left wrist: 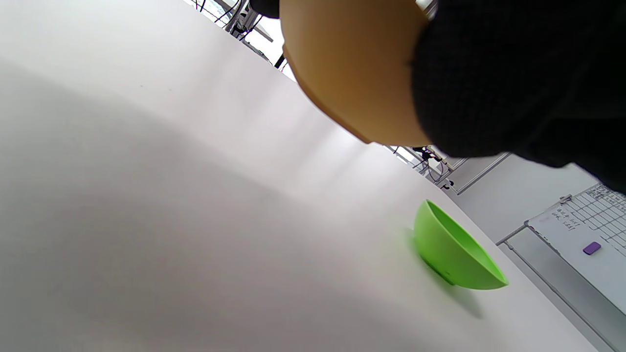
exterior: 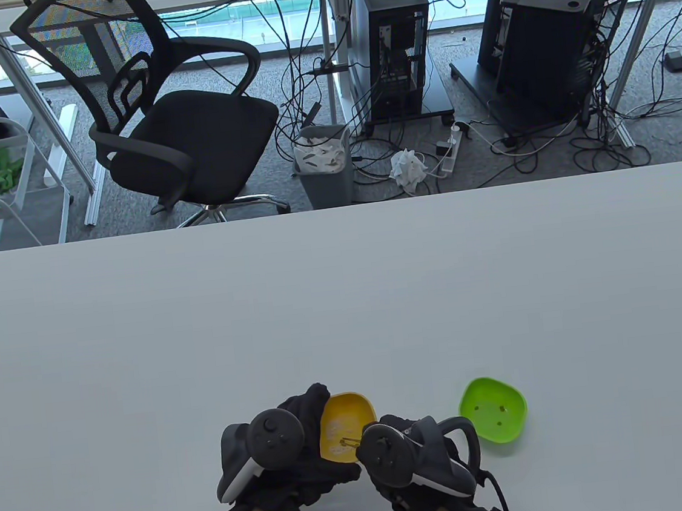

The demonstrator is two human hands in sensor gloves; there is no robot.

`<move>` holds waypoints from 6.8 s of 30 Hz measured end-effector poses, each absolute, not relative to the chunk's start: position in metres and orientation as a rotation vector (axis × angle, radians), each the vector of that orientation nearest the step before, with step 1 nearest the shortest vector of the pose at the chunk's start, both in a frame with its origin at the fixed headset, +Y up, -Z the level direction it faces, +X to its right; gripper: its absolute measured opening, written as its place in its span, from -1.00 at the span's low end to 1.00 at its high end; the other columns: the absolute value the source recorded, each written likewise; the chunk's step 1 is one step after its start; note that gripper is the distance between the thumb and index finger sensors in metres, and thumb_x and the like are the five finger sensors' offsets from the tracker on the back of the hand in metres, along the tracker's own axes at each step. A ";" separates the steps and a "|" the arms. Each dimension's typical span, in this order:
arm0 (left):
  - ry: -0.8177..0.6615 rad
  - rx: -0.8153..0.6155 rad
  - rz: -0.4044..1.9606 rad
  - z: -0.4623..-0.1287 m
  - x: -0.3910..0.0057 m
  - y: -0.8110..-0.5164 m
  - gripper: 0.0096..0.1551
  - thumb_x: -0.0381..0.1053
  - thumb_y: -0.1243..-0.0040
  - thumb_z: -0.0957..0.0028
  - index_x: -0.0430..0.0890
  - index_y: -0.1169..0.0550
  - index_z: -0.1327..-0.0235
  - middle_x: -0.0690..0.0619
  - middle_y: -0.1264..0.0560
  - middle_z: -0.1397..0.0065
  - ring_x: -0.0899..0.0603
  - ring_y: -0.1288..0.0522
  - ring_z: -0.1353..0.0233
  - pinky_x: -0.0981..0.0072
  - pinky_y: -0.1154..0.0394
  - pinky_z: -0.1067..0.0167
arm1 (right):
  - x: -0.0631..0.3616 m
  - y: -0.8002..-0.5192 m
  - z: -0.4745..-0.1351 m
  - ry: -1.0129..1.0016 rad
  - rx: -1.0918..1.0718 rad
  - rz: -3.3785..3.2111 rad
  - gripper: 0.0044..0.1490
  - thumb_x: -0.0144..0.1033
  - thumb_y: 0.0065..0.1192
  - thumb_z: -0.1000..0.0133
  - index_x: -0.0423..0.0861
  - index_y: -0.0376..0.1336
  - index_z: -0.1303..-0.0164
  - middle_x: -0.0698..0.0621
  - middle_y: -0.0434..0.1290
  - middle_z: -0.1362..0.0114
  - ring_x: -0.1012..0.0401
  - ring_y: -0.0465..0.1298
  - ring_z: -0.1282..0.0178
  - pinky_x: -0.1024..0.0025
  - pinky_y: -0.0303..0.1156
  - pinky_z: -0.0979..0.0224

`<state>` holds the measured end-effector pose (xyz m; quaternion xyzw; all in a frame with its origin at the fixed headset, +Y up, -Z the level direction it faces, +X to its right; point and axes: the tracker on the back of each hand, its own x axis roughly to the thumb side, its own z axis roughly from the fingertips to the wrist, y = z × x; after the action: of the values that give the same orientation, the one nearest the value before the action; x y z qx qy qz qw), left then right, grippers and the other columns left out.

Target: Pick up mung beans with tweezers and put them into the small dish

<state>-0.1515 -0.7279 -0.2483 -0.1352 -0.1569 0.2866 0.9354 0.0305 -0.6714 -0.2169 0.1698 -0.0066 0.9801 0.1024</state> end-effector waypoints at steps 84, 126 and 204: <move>-0.309 -0.270 0.587 -0.247 -0.156 -0.727 0.56 0.39 -0.59 0.29 -0.07 0.14 -0.67 -0.08 0.00 -0.72 -0.40 0.06 -0.71 -0.46 0.20 -0.52 | 0.072 -0.649 -0.218 -0.256 0.329 2.735 -0.56 -0.18 0.47 -0.05 -0.25 0.58 0.08 -0.17 0.65 0.16 0.32 0.57 0.44 0.37 0.61 0.33; -0.318 -0.270 0.580 -0.247 -0.154 -0.727 0.56 0.39 -0.59 0.29 -0.07 0.14 -0.67 -0.08 0.00 -0.72 -0.40 0.06 -0.71 -0.46 0.20 -0.52 | 0.067 -0.655 -0.209 -0.184 0.348 2.803 -0.58 -0.20 0.49 -0.04 -0.24 0.59 0.12 -0.17 0.65 0.19 0.32 0.57 0.46 0.37 0.61 0.35; -0.343 -0.250 0.560 -0.243 -0.153 -0.724 0.56 0.39 -0.58 0.29 -0.07 0.14 -0.67 -0.08 0.00 -0.72 -0.40 0.05 -0.71 -0.47 0.20 -0.51 | 0.025 -0.644 -0.210 0.065 0.579 3.064 -0.56 -0.19 0.49 -0.05 -0.25 0.58 0.09 -0.18 0.65 0.17 0.31 0.57 0.44 0.35 0.60 0.33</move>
<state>-0.1533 -0.7243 -0.2430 -0.1226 -0.1682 0.2741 0.9389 0.0253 -0.6435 -0.2102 0.1857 0.0209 0.9823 0.0111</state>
